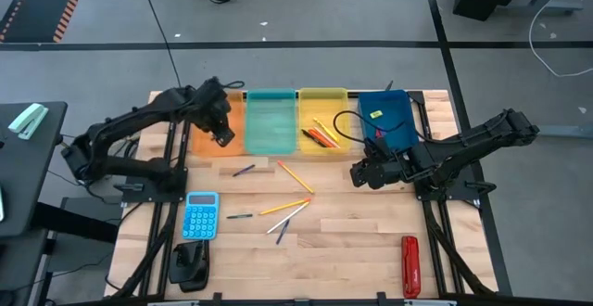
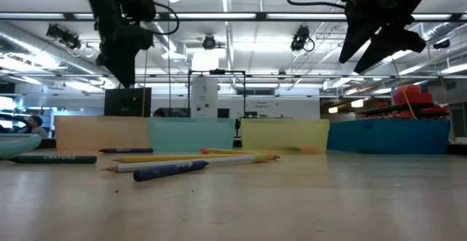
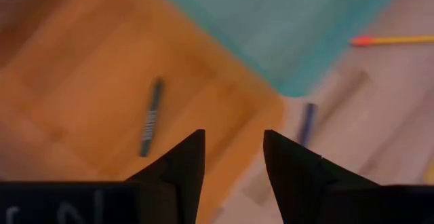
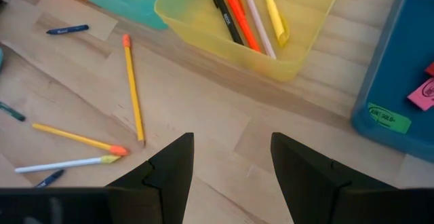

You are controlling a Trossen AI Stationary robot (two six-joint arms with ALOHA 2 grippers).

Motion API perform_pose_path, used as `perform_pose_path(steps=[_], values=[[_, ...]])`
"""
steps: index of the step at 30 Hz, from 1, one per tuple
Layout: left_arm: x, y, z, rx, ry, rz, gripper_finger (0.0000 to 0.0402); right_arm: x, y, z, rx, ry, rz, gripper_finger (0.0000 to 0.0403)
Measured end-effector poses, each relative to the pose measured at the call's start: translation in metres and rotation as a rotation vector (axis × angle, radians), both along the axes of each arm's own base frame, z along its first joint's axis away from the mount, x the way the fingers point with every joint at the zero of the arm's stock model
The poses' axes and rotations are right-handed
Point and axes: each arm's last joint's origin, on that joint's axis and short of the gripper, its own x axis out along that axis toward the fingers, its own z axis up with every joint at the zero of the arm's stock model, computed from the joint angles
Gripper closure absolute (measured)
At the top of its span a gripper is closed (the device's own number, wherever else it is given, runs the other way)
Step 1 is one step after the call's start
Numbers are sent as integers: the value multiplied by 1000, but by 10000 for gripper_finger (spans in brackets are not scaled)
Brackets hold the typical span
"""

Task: Sort crayons/erasers/pens/pencils in bins
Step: Put the blue crayon into the orange bin

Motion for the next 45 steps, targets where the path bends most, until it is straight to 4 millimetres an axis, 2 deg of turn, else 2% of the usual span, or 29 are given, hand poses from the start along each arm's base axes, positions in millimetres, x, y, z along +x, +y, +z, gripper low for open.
perform_pose_path(steps=[8,16,19,29,34,45], values=[[26,-28,-2,-38,-37,-54,264,0,-2,1,-89,10,16,198],[41,-58,-2,11,-46,-299,281,0,-2,1,-110,29,47,198],[40,-66,-14,-15,-18,-316,283,0,-2,1,-111,30,50,198],[38,-89,-77,-9,-61,-243,284,0,-2,2,-116,3,1,198],[32,-91,-89,-8,-21,-223,283,0,-2,1,-134,18,26,198],[32,-91,-96,-21,17,-230,282,0,-2,1,-151,33,50,198]])
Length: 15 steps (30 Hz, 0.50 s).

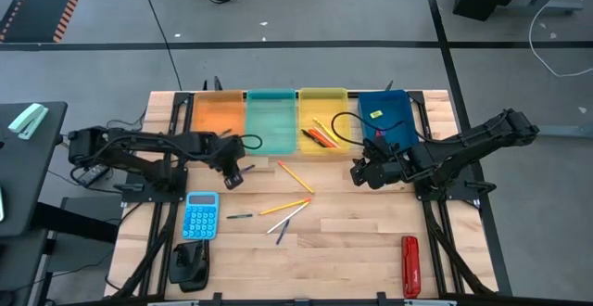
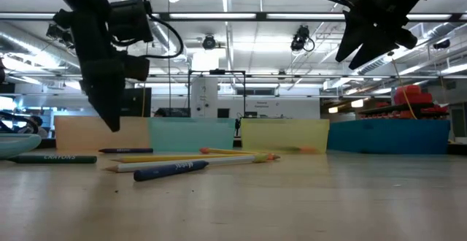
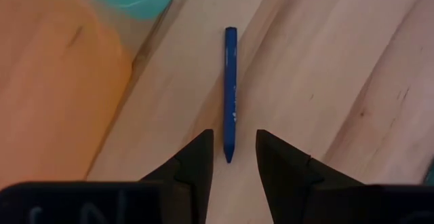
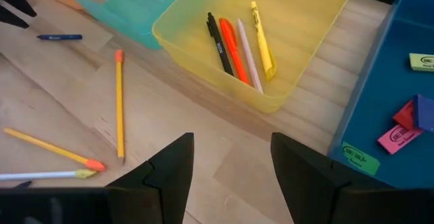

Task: Sort crayons/erasers/pens/pencils in bins
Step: Put the blue crayon into the orange bin

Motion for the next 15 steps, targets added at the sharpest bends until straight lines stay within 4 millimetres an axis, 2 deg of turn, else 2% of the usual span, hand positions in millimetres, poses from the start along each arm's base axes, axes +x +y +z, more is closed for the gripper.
perform_pose_path(steps=[9,15], values=[[19,3,-23,-25,11,-26,276,0,0,0,6,-6,-9,198],[22,5,-38,-17,88,-18,279,0,0,0,13,-7,-10,198]])
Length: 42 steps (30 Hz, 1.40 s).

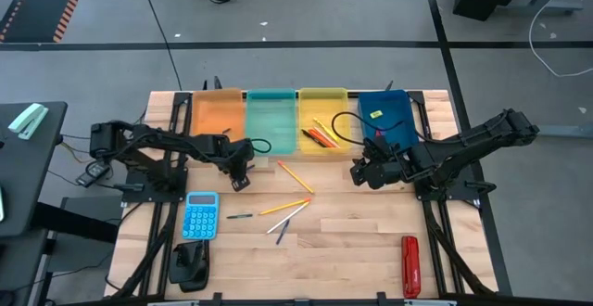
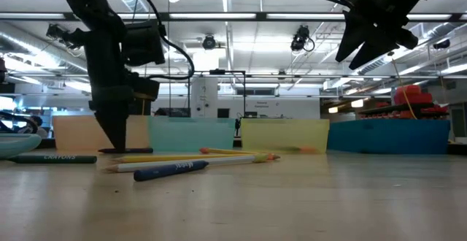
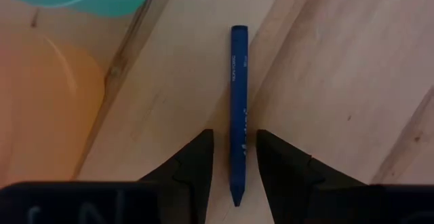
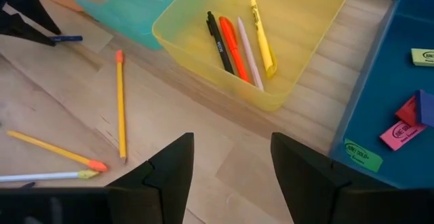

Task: Sort crayons/erasers/pens/pencils in bins
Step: Put the blue crayon into the orange bin

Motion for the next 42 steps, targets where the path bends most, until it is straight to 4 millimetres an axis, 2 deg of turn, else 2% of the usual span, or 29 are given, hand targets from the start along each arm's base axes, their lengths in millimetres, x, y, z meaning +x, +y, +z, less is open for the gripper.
perform_pose_path(steps=[11,26,32,38,42], values=[[2,0,-2,-4,-11,28,280,0,0,0,17,-14,-21,198],[3,0,-1,-38,-12,39,355,0,0,0,17,-14,-20,198],[13,0,8,-59,-52,28,375,0,0,0,17,-14,-20,198],[22,3,22,-43,-60,31,351,0,0,0,16,-13,-19,198],[26,4,33,-34,-46,15,353,0,0,0,13,-10,-15,198]])
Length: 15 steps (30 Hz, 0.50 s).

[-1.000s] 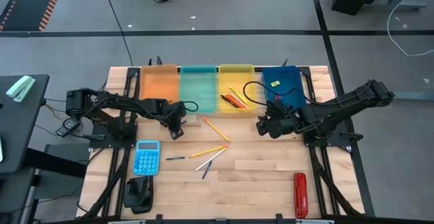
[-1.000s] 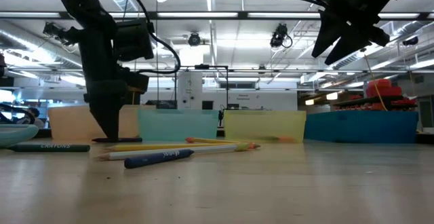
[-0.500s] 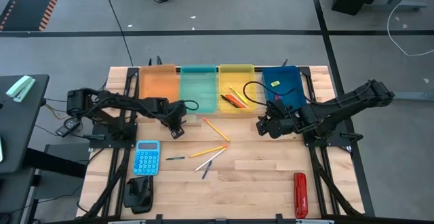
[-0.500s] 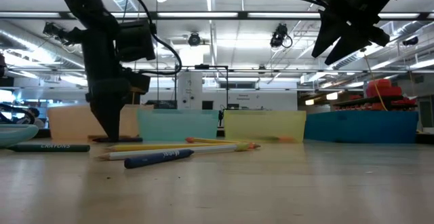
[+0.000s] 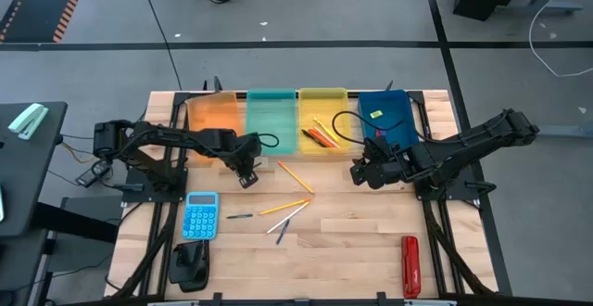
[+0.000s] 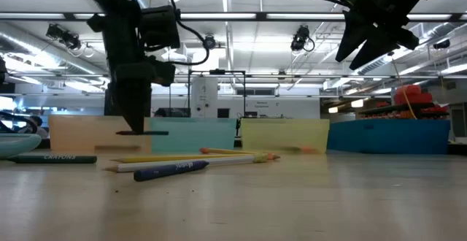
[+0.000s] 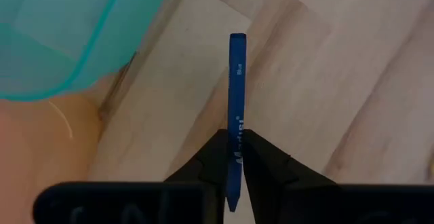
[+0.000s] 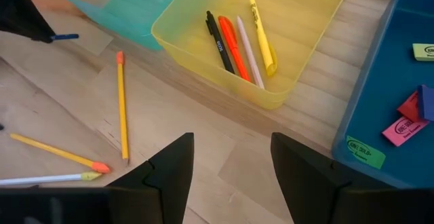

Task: Sort crayons/erasers/pens/pencils in bins
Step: Put the blue crayon into the orange bin

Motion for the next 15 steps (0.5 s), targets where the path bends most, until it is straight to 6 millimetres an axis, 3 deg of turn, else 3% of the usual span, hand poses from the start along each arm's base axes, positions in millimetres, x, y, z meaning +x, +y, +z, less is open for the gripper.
perform_pose_path(steps=[8,15], values=[[2,1,35,24,141,-155,375,0,0,0,0,0,0,198],[-23,9,65,183,234,-215,361,0,0,0,-3,-2,-5,198]])
